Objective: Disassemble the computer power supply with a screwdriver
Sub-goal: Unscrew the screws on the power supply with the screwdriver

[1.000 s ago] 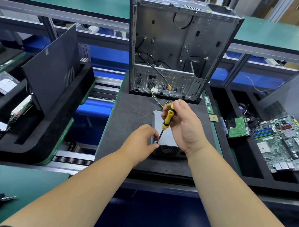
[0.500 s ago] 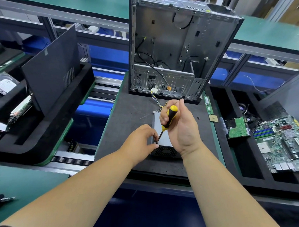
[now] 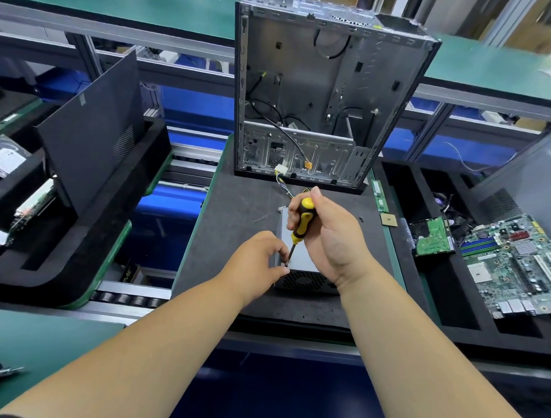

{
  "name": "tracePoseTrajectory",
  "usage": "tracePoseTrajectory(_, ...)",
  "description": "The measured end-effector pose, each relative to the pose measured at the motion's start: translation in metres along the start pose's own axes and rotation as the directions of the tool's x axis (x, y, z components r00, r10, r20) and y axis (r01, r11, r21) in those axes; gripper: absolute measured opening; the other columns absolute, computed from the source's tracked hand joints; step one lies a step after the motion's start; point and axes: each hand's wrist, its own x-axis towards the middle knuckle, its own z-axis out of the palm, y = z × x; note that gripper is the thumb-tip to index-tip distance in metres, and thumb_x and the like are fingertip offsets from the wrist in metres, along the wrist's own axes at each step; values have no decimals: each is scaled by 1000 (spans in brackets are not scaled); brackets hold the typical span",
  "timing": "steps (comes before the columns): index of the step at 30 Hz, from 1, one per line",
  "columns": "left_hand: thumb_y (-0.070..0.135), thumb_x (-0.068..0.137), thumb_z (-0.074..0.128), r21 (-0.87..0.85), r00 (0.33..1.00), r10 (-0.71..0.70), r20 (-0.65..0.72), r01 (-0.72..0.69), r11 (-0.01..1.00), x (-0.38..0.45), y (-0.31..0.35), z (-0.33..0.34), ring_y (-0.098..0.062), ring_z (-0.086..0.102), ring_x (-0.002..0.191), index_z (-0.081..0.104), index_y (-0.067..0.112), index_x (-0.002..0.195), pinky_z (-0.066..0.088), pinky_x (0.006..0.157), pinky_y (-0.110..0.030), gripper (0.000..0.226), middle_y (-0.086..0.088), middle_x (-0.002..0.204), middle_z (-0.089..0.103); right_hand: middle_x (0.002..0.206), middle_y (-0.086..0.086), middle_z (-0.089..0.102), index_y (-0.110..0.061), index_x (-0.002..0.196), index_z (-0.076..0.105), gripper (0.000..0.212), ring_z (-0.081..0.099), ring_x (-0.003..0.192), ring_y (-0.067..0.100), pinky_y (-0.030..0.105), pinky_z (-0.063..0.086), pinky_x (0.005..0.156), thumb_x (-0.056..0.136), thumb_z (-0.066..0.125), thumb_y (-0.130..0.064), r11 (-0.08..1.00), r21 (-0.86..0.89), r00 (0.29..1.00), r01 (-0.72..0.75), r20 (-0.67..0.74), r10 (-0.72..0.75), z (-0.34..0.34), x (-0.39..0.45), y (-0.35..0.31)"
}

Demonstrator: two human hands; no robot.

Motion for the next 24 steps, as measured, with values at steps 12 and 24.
tracePoseTrajectory(12,31,81,81,51,990,141,23,-142,989,2,-7,-3,-7,50,122,61,24,133,36,106,-20,57,12,129,54,73,2,55,-14,78,43,21,50,66,19,24,42,62,90,50,-30,998,57,1000,19,1,-19,-9,0,3)
tracePoseTrajectory(24,22,83,79,-46,991,133,32,-132,990,7,-13,-1,-7,47,132,68,24,124,37,114,-33,42,5,132,60,73,2,60,-5,84,63,39,52,66,16,26,46,69,106,39,-25,991,133,999,29,-50,-23,-4,2,3)
